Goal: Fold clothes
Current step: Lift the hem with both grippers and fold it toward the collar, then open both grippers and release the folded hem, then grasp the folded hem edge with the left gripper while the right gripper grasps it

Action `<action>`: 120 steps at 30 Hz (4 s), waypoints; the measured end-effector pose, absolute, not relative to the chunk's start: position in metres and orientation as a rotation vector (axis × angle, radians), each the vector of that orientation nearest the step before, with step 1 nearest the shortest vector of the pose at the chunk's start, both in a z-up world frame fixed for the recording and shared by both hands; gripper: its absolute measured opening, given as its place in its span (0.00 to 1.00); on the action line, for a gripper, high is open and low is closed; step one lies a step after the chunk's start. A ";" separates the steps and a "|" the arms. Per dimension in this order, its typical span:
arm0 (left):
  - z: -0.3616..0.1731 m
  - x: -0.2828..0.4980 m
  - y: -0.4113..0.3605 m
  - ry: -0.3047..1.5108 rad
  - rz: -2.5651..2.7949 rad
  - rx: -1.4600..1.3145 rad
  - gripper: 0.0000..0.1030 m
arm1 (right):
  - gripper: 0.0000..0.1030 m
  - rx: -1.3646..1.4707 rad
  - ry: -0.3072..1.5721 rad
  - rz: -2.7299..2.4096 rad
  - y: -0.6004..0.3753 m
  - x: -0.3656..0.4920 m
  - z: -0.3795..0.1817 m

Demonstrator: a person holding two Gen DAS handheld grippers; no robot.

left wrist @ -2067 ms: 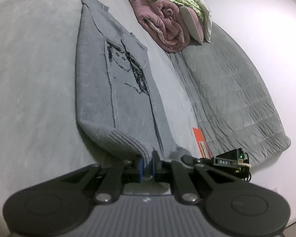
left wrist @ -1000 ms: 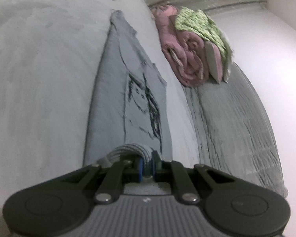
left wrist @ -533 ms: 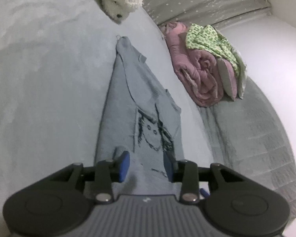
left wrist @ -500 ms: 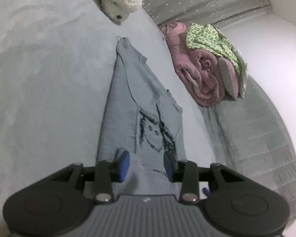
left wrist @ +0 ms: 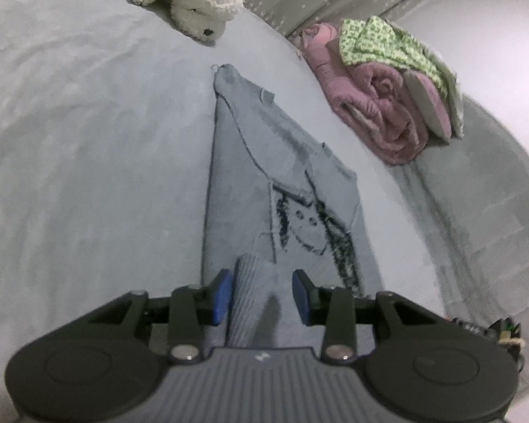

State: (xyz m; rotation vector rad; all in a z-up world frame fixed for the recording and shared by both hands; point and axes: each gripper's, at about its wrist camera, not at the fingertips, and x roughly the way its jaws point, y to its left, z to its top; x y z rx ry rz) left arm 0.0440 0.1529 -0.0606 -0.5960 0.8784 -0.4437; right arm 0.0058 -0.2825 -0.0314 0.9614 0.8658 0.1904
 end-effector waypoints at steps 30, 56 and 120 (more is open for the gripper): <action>-0.044 0.108 0.159 0.777 -0.489 -0.782 0.07 | 0.11 1.008 0.645 0.216 -0.288 0.065 -0.017; -0.044 0.087 0.100 0.600 -0.367 -0.314 0.45 | 0.36 0.356 0.578 0.031 -0.204 0.065 -0.014; -0.074 0.038 0.172 1.049 -0.520 -1.104 0.14 | 0.15 1.222 0.872 0.248 -0.303 -0.028 -0.009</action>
